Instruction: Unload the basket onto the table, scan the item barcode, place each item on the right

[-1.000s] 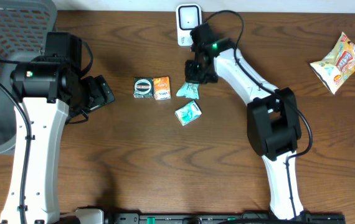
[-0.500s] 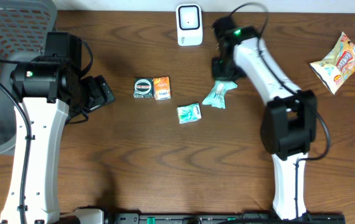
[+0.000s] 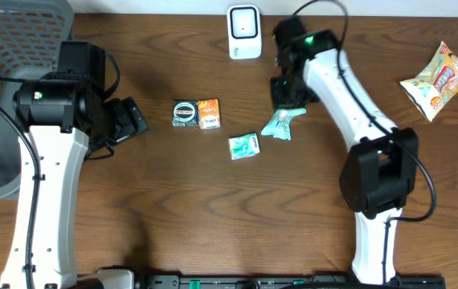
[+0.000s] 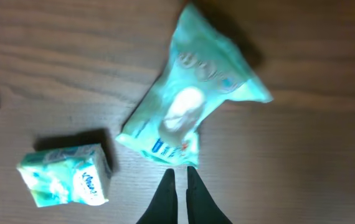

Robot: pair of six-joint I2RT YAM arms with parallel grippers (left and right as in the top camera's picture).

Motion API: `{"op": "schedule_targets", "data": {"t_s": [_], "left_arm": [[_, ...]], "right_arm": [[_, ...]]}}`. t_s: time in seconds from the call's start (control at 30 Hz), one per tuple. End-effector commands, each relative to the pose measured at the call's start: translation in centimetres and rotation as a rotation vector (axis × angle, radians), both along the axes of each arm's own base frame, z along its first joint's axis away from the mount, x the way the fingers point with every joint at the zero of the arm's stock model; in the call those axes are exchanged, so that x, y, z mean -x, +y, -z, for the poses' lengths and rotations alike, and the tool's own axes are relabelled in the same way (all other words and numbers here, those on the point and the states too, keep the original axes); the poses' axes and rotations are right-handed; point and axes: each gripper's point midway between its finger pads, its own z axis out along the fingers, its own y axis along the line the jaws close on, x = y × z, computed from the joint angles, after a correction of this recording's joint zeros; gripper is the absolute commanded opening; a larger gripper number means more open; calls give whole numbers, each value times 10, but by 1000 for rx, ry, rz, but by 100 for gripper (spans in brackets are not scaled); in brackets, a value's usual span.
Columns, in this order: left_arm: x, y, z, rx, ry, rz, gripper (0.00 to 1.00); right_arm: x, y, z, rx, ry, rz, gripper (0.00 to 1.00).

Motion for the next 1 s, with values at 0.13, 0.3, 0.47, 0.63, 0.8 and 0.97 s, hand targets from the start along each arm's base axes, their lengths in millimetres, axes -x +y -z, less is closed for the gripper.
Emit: {"op": "schedule_targets", "data": {"t_s": [0.13,0.3,0.47,0.63,0.8,0.97], "left_arm": [[1,1,1,-4,10,-11,98],[1,1,1,-4,10,-11,98],[1,1,1,-4,10,-11,98],[1,1,1,-4,10,-11,98],[1,1,1,-4,10,-11,98],[1,1,1,-4,10,-11,98]], "right_arm": [[5,6,56,-2,2,40,1],[20,-2,85,11,37,59,2],[25,-21,66,57,72,89,1],[17,-37,8,81,45,54,4],[27,-40,-25,94,72,4,12],[48,-47,-13,123,164,2,8]]}}
